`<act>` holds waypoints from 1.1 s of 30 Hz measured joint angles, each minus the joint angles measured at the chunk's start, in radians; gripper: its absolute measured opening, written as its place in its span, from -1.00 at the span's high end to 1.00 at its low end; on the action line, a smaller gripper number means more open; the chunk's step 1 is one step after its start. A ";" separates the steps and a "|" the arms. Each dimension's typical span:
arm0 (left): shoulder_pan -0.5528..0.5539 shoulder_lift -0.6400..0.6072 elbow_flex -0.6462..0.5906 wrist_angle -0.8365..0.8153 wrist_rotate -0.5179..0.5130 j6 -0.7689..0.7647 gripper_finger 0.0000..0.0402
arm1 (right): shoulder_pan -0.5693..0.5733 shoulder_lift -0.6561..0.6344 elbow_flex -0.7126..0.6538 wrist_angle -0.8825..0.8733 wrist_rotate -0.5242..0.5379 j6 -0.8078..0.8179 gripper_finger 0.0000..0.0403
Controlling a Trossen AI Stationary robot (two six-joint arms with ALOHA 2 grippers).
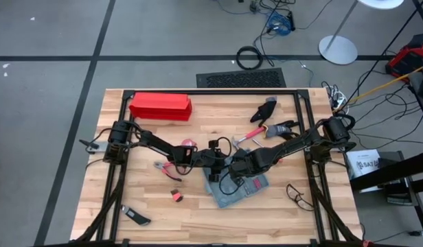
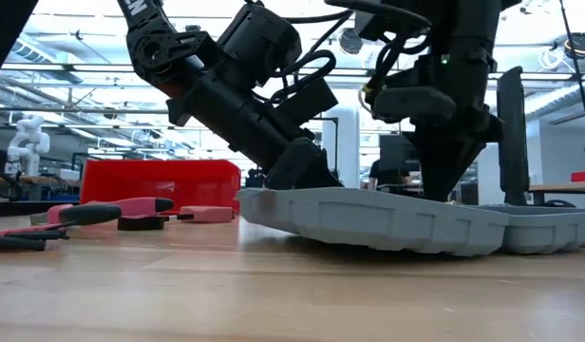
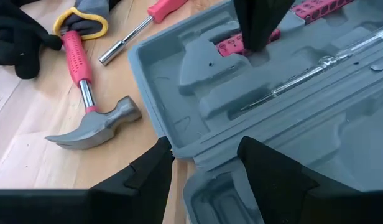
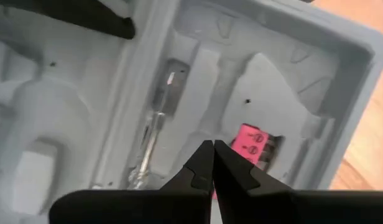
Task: Prefit tool cases
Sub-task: Remove the top orange screwdriver bit set from the gray pre-fit tool case
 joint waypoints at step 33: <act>0.001 0.000 -0.002 0.000 0.003 0.003 -0.01 | -0.019 0.185 0.019 -0.055 -0.044 -0.194 0.34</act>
